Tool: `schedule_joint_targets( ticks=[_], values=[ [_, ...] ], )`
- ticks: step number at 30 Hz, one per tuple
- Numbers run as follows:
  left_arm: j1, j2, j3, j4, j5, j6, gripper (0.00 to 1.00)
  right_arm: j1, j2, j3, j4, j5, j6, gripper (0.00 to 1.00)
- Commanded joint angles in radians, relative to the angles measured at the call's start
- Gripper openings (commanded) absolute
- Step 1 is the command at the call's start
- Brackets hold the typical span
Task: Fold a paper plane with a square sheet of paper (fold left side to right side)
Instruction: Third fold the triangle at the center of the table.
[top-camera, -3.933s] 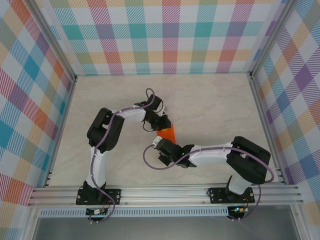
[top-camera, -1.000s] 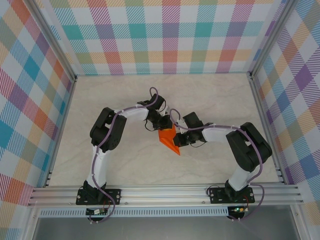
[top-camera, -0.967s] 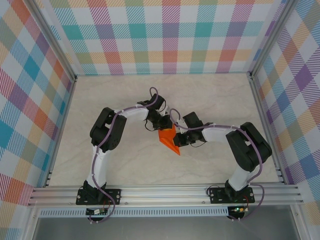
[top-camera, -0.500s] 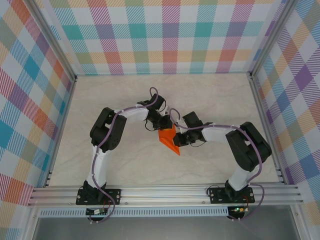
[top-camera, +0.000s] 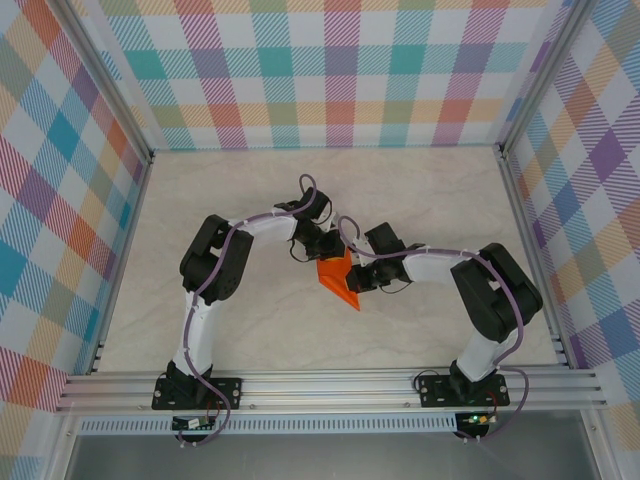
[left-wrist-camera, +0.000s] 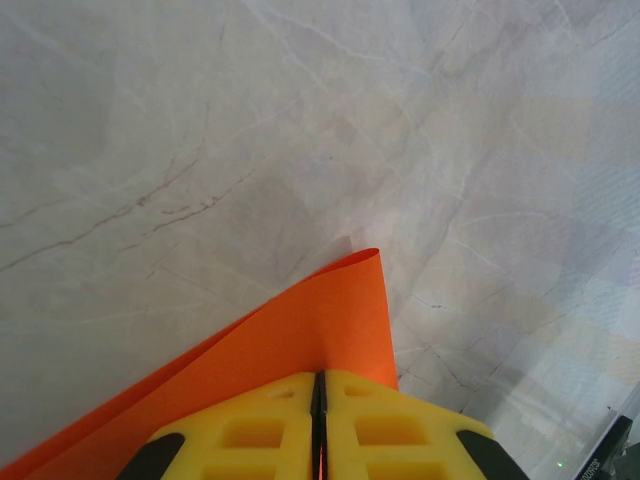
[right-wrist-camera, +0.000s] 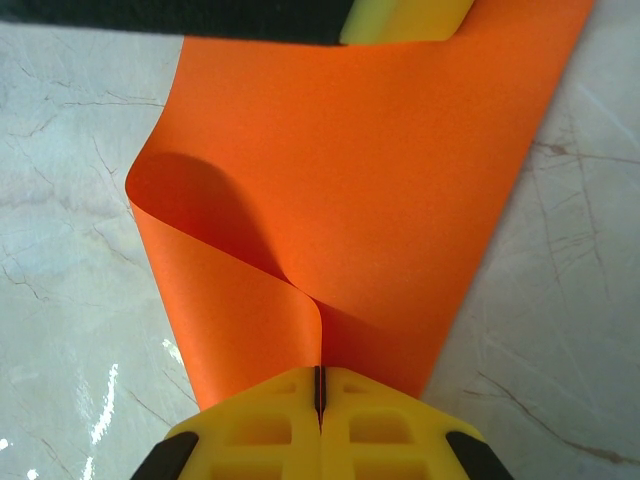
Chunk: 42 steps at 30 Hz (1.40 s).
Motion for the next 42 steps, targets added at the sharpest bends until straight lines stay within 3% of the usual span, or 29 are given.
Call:
schedule_joint_targets(
  ticks=[1,27,42],
  values=[
    [-0.03,0.071,-0.011,-0.058,-0.06,0.017,0.1,-0.004,0.002,0.019,-0.003,0.01,-0.021,0.0],
    [-0.033,0.062,0.009,-0.077,-0.064,0.027,0.11,-0.004,0.045,0.019,-0.098,0.036,-0.038,0.0],
    [0.01,0.076,0.233,-0.236,-0.043,0.085,0.23,0.002,0.065,0.035,-0.157,0.018,-0.05,0.0]
  ],
)
